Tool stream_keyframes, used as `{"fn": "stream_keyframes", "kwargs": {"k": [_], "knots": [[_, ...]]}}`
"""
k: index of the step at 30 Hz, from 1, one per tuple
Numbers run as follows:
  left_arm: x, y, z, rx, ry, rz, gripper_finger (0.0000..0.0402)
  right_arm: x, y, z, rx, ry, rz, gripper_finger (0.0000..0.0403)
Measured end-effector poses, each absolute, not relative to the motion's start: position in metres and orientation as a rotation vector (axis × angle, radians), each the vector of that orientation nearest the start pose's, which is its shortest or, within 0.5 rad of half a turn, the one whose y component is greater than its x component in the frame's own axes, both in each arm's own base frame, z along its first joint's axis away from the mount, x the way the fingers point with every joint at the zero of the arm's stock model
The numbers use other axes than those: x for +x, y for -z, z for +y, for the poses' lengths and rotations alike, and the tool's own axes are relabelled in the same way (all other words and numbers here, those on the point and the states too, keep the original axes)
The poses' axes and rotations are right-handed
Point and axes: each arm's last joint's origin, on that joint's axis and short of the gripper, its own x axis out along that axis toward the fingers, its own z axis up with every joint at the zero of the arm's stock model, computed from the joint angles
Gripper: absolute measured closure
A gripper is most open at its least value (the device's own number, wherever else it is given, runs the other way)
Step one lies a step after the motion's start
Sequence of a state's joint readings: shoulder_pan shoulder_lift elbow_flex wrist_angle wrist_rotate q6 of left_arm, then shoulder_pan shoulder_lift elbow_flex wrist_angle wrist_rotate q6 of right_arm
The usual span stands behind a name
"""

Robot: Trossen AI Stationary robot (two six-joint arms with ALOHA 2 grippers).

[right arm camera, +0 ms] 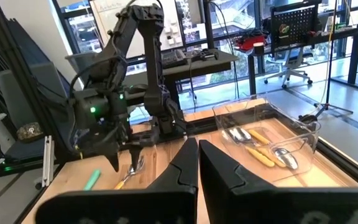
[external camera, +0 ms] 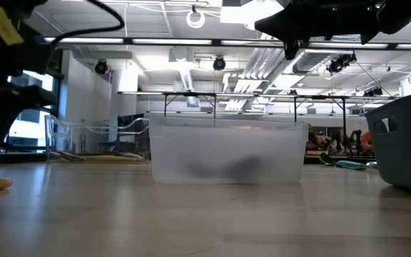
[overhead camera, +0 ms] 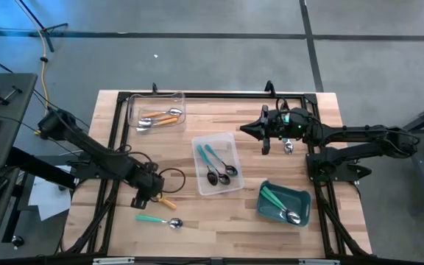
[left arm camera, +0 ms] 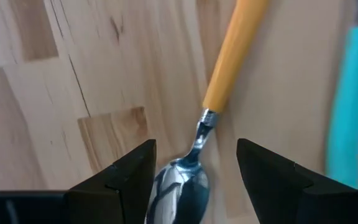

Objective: Sort silverware by color (type)
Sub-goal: Put the yellow spoon into the transparent bin

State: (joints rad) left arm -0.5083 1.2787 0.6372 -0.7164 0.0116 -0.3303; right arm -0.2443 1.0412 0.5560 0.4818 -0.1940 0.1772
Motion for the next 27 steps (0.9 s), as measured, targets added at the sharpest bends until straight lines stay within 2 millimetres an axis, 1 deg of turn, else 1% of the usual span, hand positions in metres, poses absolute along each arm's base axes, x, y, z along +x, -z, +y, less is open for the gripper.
{"fn": "stream_keyframes", "kwargs": {"k": [2,7,11,19,23,27], "knots": [[0.173,-0.157,-0.097,0.068,0.206,1.391,0.0189,0.222,-0.269,-0.050,0.179,0.051,0.005,0.0403],[0.181,-0.147,-0.101,0.079,0.235,1.360,0.0189,0.222,-0.267,-0.050,0.186,0.054,0.028,0.0403],[0.183,-0.139,-0.102,0.107,0.235,1.394,0.0189,0.222,-0.267,-0.050,0.190,0.054,0.030,0.0403],[0.184,-0.131,-0.105,0.140,0.219,1.428,0.0190,0.222,-0.266,-0.050,0.192,0.055,0.041,0.0403],[0.183,-0.131,-0.106,0.156,0.213,1.423,0.0202,0.222,-0.265,-0.050,0.190,0.055,0.043,0.0403],[0.183,-0.131,-0.106,0.157,0.211,1.425,0.0227,0.222,-0.265,-0.050,0.192,0.055,0.043,0.0403]]}}
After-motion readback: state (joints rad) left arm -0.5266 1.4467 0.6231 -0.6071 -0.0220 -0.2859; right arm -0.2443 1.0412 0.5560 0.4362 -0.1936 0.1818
